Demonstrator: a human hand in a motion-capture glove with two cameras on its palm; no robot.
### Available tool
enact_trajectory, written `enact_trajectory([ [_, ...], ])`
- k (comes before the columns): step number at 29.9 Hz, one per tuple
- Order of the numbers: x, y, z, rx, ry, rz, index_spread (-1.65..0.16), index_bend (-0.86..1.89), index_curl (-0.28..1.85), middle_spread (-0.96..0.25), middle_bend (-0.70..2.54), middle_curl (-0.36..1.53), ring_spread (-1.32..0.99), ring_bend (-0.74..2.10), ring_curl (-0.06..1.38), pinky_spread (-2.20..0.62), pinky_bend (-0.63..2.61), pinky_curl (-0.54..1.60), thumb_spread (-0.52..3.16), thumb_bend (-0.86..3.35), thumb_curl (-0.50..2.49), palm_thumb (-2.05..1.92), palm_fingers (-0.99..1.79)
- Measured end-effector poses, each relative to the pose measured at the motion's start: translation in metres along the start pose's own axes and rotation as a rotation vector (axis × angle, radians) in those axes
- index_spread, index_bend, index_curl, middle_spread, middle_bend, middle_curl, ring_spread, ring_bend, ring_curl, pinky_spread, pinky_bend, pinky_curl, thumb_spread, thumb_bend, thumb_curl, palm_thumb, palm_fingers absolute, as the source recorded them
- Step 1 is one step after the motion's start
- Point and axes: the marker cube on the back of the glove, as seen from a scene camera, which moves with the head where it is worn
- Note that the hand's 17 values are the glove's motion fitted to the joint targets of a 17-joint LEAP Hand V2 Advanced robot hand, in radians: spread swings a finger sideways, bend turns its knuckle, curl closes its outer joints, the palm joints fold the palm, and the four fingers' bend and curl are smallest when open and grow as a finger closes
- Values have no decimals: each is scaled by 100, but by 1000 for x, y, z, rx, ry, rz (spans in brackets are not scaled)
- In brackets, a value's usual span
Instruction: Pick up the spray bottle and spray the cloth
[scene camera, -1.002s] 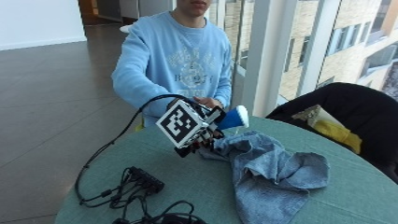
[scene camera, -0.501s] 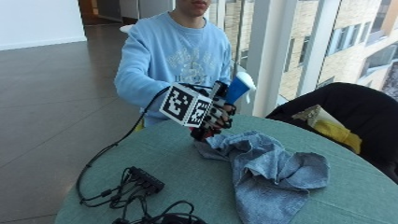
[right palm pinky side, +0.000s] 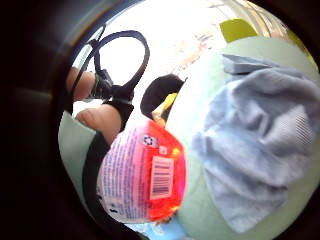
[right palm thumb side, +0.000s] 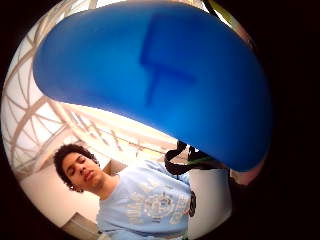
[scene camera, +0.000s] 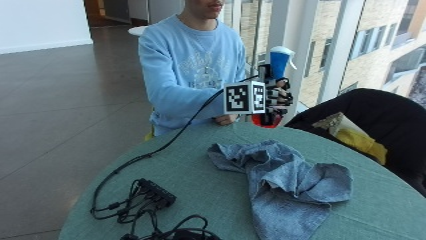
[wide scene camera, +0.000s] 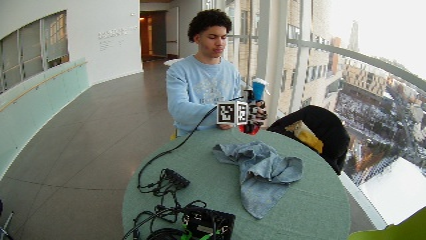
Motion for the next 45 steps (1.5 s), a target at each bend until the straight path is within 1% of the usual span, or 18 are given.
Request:
enact_trajectory([
  [5, 7, -18, 55, -10, -69, -64, -20, 13, 31, -8, 31, 47, -2, 44, 39, 17, 21, 36, 101, -2, 51, 82, 107],
  [12, 32, -35, 111, -18, -75, -79, -22, 12, 31, -9, 30, 47, -4, 42, 39, 15, 19, 36, 101, -2, 51, 82, 106],
  [19, 48, -42, 131, 14, -73, -100, -23, 12, 31, -9, 30, 47, -5, 42, 38, 14, 19, 35, 101, -2, 50, 81, 106],
  [23, 57, -43, 136, 22, -61, -88, -23, 12, 31, -9, 30, 47, -5, 41, 39, 14, 19, 35, 101, -2, 50, 81, 106],
  [30, 61, -35, 144, -29, -50, -73, -23, 12, 31, -10, 30, 47, -6, 42, 39, 14, 18, 35, 101, -2, 49, 81, 107],
  [34, 60, -29, 143, -40, 2, -72, -23, 12, 31, -10, 30, 47, -6, 41, 39, 13, 18, 34, 102, -3, 49, 80, 106],
  [41, 46, -18, 107, 10, 137, -107, -25, 14, 33, -9, 28, 47, -8, 37, 39, 14, 18, 34, 101, -5, 44, 73, 95],
  [45, 37, 6, 73, 7, 258, -113, -26, 15, 33, -9, 27, 46, -8, 35, 38, 14, 17, 33, 101, -4, 42, 71, 95],
])
